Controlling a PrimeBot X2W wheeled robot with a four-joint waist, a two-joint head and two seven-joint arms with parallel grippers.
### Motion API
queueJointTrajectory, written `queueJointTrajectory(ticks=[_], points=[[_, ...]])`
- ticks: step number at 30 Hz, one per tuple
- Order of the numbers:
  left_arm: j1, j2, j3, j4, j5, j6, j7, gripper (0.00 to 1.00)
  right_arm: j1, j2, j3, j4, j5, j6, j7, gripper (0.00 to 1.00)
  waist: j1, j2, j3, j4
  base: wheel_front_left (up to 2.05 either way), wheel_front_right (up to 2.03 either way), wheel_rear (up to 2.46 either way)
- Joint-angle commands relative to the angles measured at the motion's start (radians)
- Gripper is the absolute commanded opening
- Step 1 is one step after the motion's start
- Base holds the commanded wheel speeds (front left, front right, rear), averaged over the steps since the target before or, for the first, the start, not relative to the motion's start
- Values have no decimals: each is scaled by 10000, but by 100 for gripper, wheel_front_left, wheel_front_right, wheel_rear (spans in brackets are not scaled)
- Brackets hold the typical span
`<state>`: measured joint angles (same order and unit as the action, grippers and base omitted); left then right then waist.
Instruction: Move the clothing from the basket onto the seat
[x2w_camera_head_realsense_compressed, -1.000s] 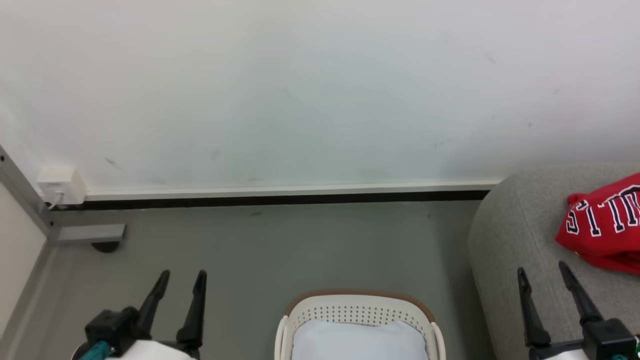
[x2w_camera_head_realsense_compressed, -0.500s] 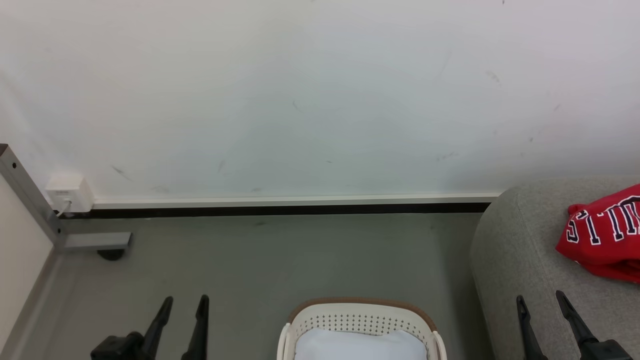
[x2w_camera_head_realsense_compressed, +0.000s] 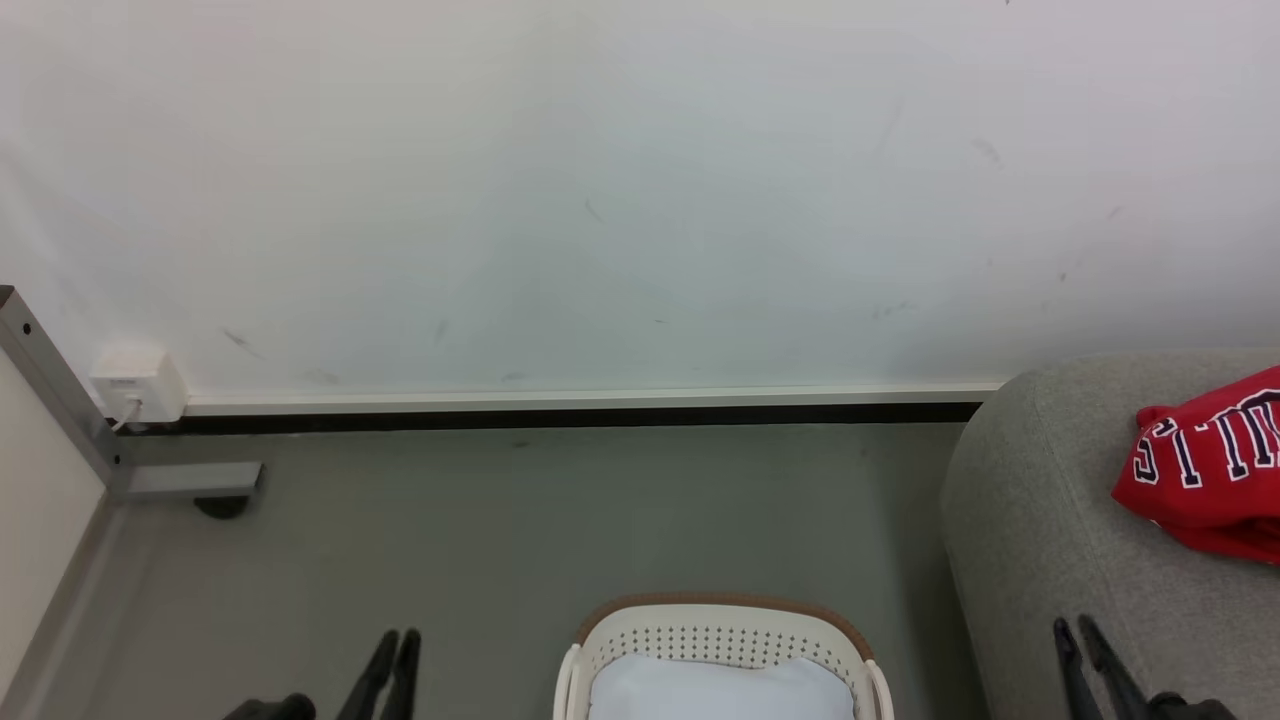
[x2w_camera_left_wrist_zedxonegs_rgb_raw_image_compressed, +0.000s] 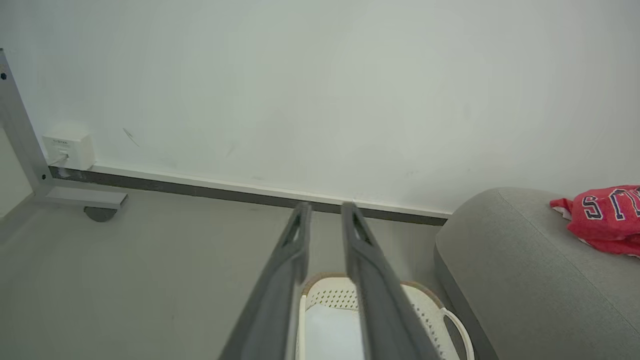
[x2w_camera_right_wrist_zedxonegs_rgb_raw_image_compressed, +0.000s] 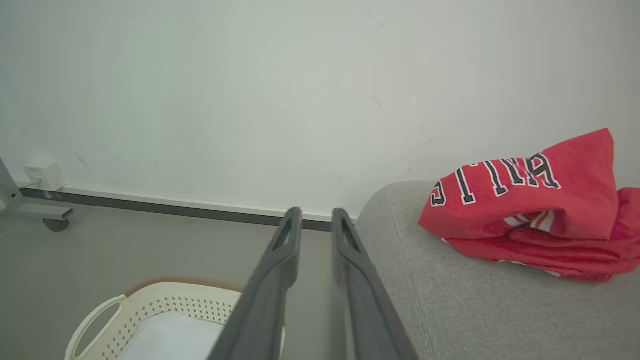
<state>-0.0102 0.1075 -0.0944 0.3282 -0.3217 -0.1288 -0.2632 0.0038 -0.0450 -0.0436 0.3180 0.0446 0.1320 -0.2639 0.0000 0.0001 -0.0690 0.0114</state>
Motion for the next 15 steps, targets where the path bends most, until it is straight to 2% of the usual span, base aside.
queueJointTrajectory(ticks=[1,15], points=[[74,-41,-37,113,-7,0,8,0,53,34,4,121,9,0,5,0,0,-1,1,0,0,0,0],[-124,-147,353,18,-2292,-4,697,0,-199,27,-162,53,2791,-3,711,0,0,-1,75,-13,0,0,0]])
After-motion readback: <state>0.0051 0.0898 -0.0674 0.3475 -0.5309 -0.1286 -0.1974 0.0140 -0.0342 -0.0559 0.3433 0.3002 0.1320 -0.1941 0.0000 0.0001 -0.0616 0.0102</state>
